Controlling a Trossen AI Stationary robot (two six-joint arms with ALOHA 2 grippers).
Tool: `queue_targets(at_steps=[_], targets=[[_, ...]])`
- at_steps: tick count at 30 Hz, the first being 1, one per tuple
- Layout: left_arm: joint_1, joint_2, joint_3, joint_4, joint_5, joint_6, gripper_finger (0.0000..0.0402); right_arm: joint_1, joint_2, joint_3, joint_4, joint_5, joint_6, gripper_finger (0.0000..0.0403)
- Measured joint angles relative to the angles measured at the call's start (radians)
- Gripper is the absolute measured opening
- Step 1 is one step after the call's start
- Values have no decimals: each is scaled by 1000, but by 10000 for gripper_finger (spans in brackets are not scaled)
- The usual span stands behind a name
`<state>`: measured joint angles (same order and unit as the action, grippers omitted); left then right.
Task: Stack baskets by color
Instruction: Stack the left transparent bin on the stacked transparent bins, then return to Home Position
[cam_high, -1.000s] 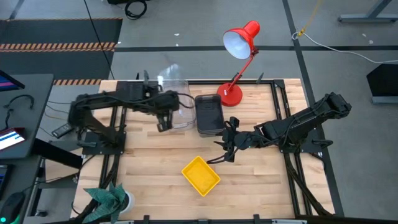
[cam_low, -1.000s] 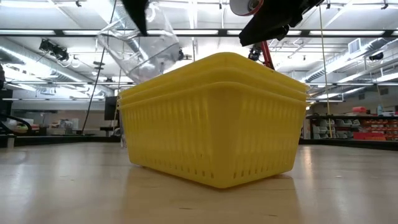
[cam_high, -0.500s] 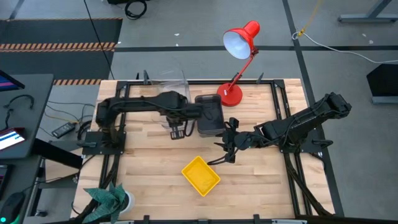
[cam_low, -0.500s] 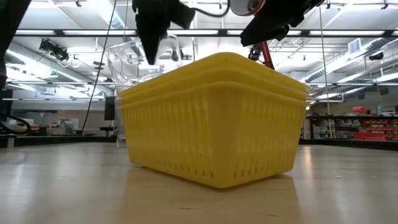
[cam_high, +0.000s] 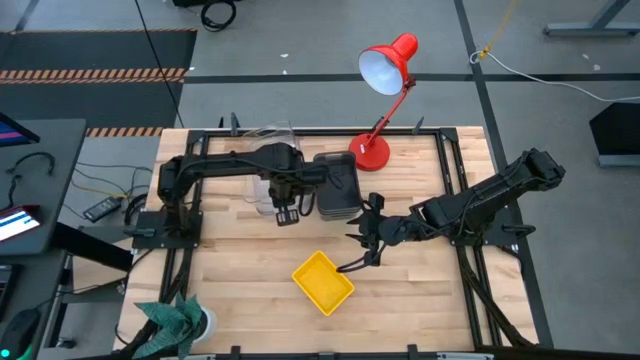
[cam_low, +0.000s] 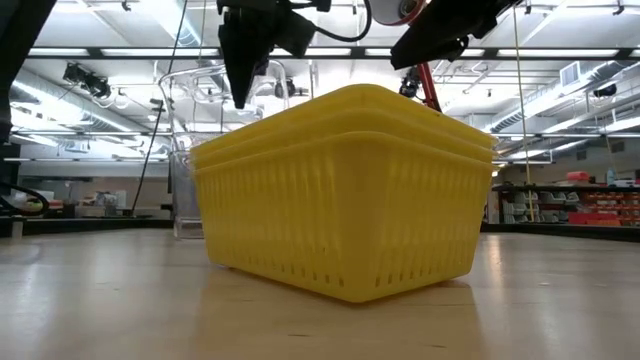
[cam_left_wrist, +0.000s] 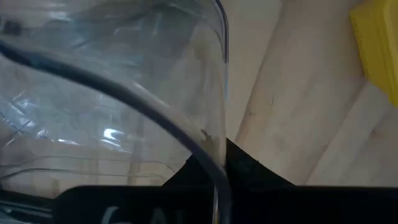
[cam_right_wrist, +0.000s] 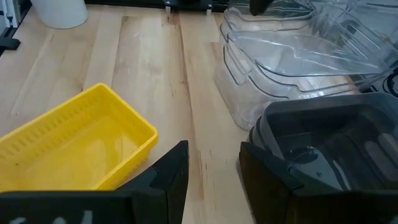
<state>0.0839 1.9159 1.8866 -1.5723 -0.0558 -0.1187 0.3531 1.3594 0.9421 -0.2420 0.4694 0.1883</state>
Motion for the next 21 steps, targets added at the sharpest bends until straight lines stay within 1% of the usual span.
queue_targets(at_steps=[2,4,7,10,13,16,21], targets=[[-4,2,0,0,-10,4,17,0,0,0,0,0,-1,148],[-9,2,0,0,-36,4,34,0,0,0,0,0,-5,148],[-10,2,0,0,-72,3,75,0,0,0,0,0,-8,148],[-9,2,0,0,-86,20,120,0,0,-1,1,0,-32,148],[-9,-11,-2,25,-89,60,152,0,-4,-44,42,1,-58,146],[-22,-80,-25,163,-94,111,164,-13,-20,-103,86,-3,-51,141],[-33,-210,-155,367,-90,161,160,-23,-95,-183,91,-20,7,133]])
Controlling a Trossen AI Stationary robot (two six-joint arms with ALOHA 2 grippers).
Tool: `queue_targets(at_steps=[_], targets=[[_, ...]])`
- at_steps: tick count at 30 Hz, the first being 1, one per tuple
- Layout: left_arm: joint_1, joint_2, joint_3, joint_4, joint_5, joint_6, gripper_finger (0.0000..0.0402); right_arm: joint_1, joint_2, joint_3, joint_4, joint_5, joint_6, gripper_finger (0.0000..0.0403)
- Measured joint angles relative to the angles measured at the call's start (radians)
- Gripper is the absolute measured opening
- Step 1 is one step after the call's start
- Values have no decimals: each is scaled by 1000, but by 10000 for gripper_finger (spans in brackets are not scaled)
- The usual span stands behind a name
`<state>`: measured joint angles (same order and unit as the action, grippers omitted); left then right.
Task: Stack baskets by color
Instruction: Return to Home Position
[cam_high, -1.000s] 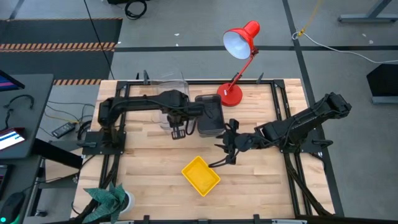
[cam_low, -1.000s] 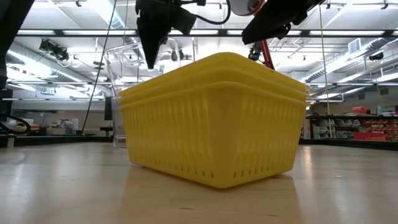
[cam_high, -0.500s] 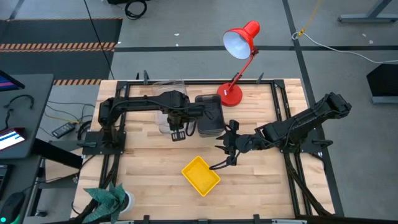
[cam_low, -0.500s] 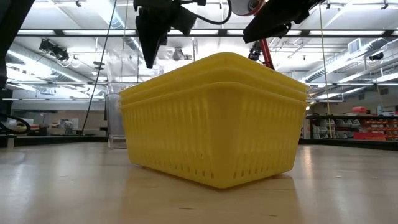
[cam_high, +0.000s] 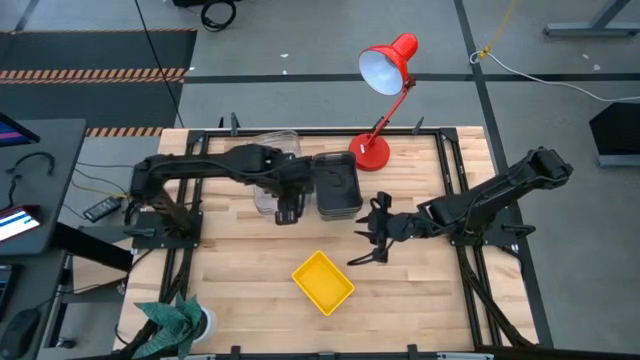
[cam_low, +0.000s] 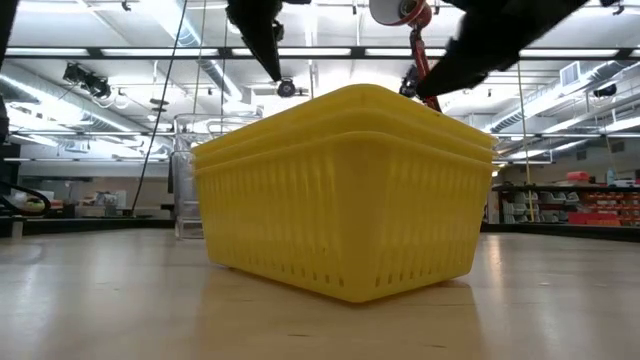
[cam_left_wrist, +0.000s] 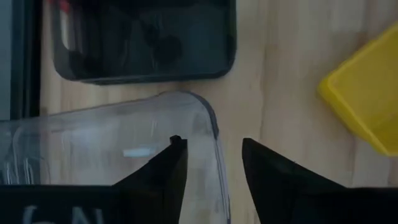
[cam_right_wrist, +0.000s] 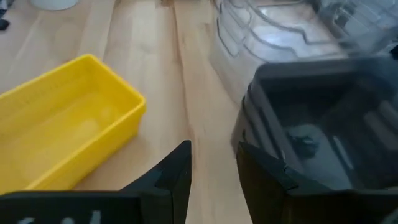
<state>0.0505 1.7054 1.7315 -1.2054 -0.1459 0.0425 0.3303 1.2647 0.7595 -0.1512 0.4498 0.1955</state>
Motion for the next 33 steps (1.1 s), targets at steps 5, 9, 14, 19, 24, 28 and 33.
queue_targets(at_steps=[5,9,14,19,24,28,33], targets=[[2,-153,-193,198,-3,5,141,3,-106,-94,13,0,47,123],[1,-251,-348,352,4,4,129,3,-184,-175,89,-2,43,119],[10,-343,-447,442,64,-5,118,3,-282,-226,128,-6,32,119],[-5,-458,-549,537,98,-12,116,8,-367,-286,215,-17,22,119],[-34,-608,-722,686,105,-20,116,11,-416,-382,416,-60,-17,119],[-36,-717,-864,821,165,-36,116,11,-451,-444,525,-150,-53,119],[-33,-871,-1016,998,191,-60,116,0,-535,-496,624,-240,-92,119]])
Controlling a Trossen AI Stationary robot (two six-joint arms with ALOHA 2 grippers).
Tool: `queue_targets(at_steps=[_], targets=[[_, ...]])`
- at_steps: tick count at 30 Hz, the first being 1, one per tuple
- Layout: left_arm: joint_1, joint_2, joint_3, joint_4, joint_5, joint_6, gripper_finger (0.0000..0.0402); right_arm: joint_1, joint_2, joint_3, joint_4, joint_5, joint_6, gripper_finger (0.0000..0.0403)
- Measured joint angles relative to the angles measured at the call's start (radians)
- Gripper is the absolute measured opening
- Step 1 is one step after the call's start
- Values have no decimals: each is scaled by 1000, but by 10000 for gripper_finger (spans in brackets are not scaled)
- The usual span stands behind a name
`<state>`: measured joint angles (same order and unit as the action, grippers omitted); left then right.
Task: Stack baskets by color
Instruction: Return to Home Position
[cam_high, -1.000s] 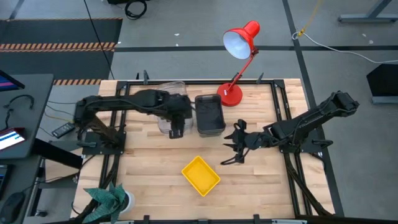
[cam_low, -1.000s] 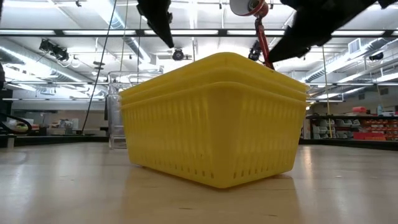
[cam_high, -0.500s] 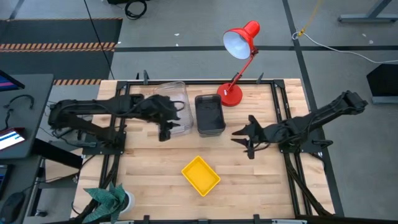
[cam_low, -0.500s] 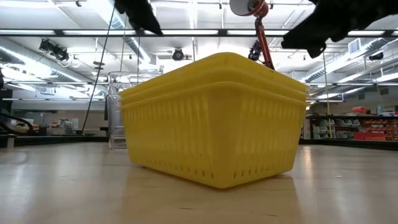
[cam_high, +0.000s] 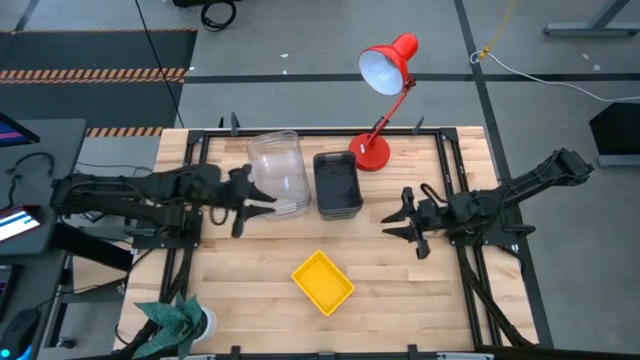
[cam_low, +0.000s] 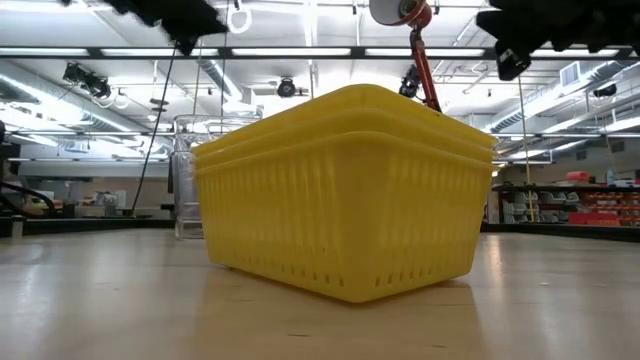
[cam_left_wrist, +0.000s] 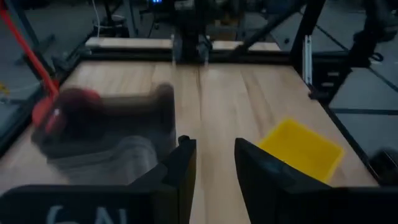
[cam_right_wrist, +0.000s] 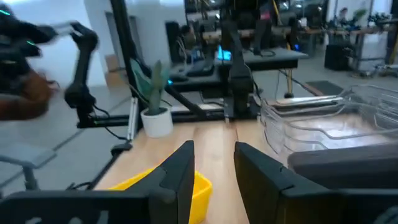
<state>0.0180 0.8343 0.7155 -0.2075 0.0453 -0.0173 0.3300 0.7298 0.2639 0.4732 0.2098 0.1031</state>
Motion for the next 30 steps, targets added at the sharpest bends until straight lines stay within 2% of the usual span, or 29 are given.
queue_targets(at_steps=[10,21,30], targets=[[-17,-237,-228,171,5,-50,116,-54,-183,-148,66,-4,68,118],[-22,-407,-414,268,11,-107,116,-59,-242,-217,95,4,53,118],[-30,-515,-579,430,12,-166,116,-59,-260,-258,133,0,53,119]])
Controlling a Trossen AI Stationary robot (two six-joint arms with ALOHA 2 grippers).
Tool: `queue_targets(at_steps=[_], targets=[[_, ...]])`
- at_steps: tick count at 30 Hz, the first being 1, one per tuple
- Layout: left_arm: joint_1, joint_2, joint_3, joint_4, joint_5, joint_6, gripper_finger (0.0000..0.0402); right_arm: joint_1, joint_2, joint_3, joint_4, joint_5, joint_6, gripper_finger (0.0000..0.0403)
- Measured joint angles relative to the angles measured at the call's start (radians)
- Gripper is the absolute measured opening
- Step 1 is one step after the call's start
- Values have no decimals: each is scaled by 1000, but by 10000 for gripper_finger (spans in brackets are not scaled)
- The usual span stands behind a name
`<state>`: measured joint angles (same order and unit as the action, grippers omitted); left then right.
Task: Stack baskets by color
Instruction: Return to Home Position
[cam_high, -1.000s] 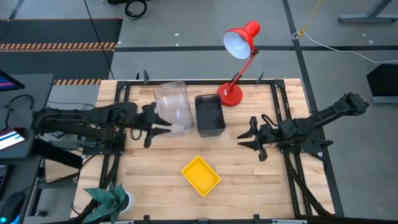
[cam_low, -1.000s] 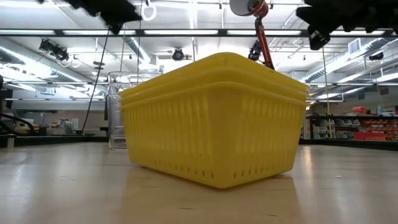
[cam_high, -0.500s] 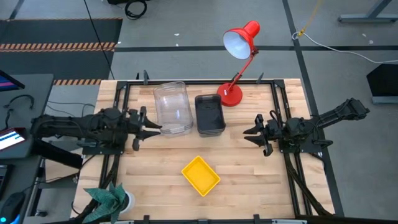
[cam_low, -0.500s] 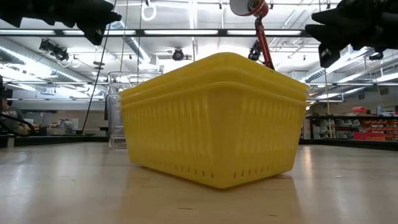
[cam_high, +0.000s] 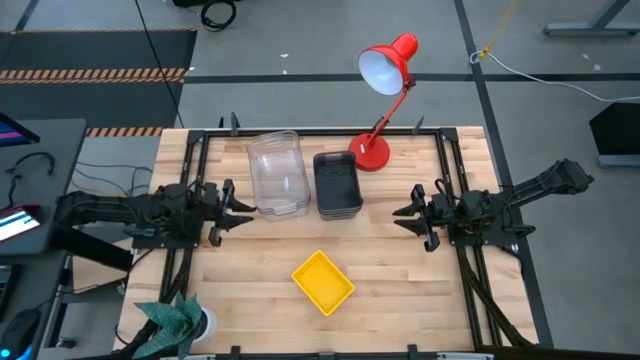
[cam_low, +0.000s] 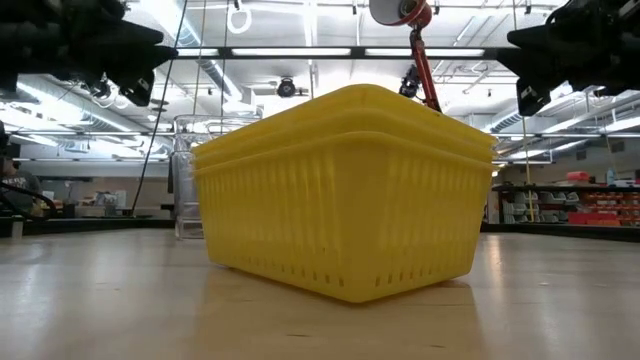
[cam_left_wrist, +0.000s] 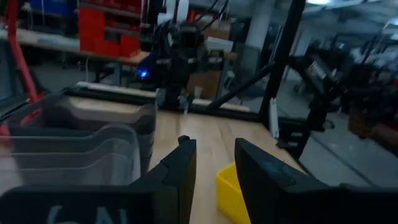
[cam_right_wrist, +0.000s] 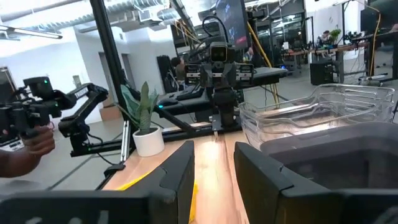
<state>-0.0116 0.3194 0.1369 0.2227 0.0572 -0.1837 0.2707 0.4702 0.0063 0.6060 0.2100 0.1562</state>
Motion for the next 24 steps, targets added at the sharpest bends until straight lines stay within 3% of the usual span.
queue_targets(at_steps=[7,19,24], targets=[[-42,-55,-107,119,0,11,116,0,0,0,3,-1,0,119],[-78,-164,-128,106,59,158,116,-1,0,0,22,32,7,119],[-78,-200,-128,41,147,163,116,0,1,0,21,32,0,119]])
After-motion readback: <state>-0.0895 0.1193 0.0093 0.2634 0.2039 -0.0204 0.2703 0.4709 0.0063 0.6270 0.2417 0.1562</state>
